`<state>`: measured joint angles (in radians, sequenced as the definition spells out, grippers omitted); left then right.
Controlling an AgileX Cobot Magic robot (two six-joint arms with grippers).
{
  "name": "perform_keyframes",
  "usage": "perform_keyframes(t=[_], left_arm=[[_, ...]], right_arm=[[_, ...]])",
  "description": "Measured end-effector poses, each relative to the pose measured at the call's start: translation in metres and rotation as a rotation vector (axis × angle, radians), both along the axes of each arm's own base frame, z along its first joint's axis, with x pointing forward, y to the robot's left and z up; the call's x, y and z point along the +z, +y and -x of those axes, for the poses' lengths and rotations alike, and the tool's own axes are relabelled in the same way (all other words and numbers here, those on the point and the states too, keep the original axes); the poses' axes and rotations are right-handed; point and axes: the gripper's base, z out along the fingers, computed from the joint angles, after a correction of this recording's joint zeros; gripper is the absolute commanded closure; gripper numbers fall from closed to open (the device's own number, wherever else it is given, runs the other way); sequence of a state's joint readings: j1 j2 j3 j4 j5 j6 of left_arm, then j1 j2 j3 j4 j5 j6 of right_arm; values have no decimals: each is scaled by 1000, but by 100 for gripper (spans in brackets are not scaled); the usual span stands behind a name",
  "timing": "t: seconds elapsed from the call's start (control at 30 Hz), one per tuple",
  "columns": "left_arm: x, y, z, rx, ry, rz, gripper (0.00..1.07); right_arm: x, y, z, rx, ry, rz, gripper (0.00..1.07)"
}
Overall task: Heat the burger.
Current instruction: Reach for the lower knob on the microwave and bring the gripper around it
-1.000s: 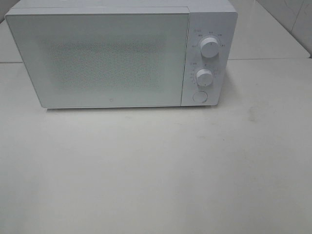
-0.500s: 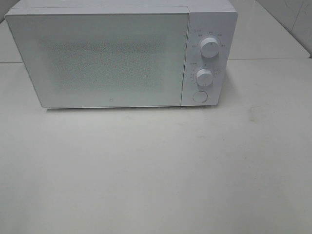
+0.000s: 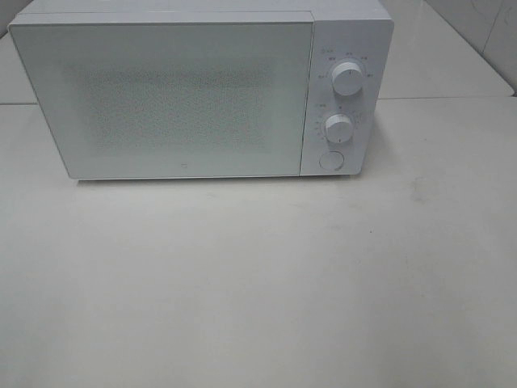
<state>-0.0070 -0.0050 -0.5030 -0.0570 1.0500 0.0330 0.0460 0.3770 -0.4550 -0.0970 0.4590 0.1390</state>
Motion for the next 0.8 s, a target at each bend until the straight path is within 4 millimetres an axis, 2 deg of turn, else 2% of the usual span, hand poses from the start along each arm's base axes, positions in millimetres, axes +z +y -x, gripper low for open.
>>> perform_keyframes(t=[0.1, 0.37, 0.47, 0.8], left_arm=[[0, 0, 0, 0, 0, 0, 6], [0, 0, 0, 0, 0, 0, 6], [0, 0, 0, 0, 0, 0, 6], [0, 0, 0, 0, 0, 0, 6]], right_arm=[[-2, 0, -3, 3, -4, 0, 32], [-20, 4, -33, 24, -22, -3, 32], [-22, 4, -36, 26, -23, -3, 32], [-29, 7, -67, 46, -55, -10, 32]])
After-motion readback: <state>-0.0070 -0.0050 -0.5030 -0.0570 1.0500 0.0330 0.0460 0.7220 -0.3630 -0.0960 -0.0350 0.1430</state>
